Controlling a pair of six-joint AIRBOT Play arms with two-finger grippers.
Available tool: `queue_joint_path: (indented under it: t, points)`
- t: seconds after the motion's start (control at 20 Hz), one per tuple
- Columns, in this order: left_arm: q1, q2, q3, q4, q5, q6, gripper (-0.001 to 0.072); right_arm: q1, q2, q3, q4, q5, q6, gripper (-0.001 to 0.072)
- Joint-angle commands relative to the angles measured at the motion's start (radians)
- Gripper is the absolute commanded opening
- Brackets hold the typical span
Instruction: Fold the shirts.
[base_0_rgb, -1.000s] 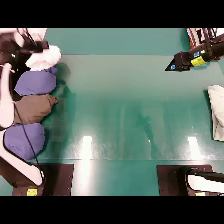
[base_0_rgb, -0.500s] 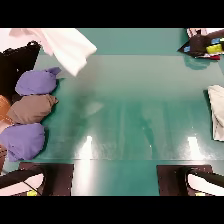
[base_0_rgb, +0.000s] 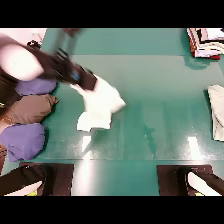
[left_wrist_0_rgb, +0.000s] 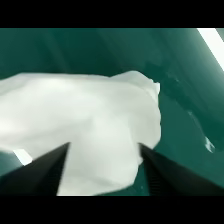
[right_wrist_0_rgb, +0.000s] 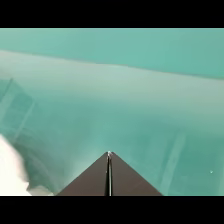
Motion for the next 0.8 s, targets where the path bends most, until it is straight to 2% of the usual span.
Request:
queue_joint_path:
  t: [0.0,0.35,0.55,0.75]
  points:
    - [-0.068,-0.008,-0.183,-0.034,0.175,-0.036,0.0645,-0.011,0.022,0.0,0.007,0.014,0.001,0.0018]
    - [0.237,-0.016,-0.206,-0.047,0.079,-0.031,0.0645,-0.011,0.016,0.0,0.006,0.094,0.001,0.0018]
    - [0.287,-0.105,-0.332,-0.2,0.174,0.077,0.0644,-0.011,0.019,-0.027,0.006,0.095,0.001,0.0018]
    - [0.287,-0.269,-0.338,-0.353,0.279,0.112,0.0644,-0.011,0.02,-0.124,0.008,0.112,0.003,0.0018]
